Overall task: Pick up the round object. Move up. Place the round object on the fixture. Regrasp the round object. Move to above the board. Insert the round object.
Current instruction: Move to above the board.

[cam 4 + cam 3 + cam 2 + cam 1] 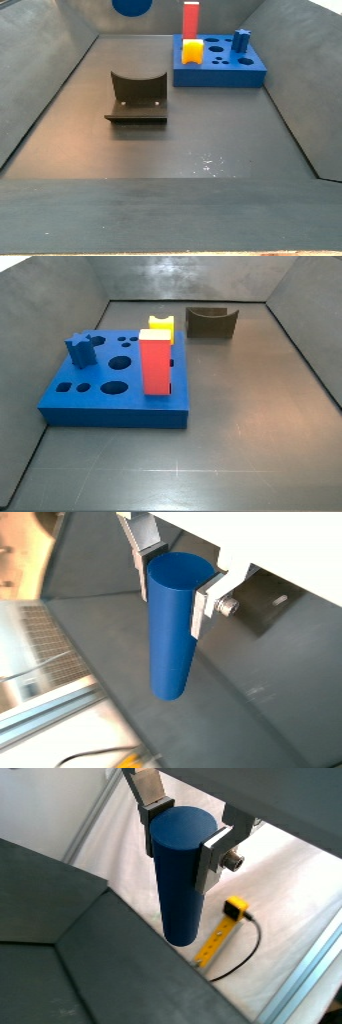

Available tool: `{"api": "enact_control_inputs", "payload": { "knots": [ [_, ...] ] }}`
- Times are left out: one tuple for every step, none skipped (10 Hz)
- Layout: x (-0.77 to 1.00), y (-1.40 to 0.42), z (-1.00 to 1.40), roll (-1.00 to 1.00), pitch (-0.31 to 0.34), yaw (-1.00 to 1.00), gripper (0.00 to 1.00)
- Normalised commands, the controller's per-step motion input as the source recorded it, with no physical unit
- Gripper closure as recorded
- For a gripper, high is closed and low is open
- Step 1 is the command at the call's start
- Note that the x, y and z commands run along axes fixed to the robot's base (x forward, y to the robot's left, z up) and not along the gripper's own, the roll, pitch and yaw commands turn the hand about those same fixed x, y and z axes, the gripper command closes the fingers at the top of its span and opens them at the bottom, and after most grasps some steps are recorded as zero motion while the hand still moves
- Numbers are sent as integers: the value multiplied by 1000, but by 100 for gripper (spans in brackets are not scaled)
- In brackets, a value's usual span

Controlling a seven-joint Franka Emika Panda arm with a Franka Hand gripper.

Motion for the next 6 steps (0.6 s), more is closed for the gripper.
{"api": "enact_control_inputs", "payload": {
  "knots": [
    [-485,-1000,95,-1000,-143,-117,100],
    [-506,-1000,97,-1000,-149,-125,100],
    [-519,-1000,84,-1000,-155,-140,100],
    [-519,-1000,89,-1000,-150,-152,100],
    [-529,-1000,91,-1000,-143,-168,100],
    [-534,-1000,86,-1000,-138,-173,100]
  ]
}}
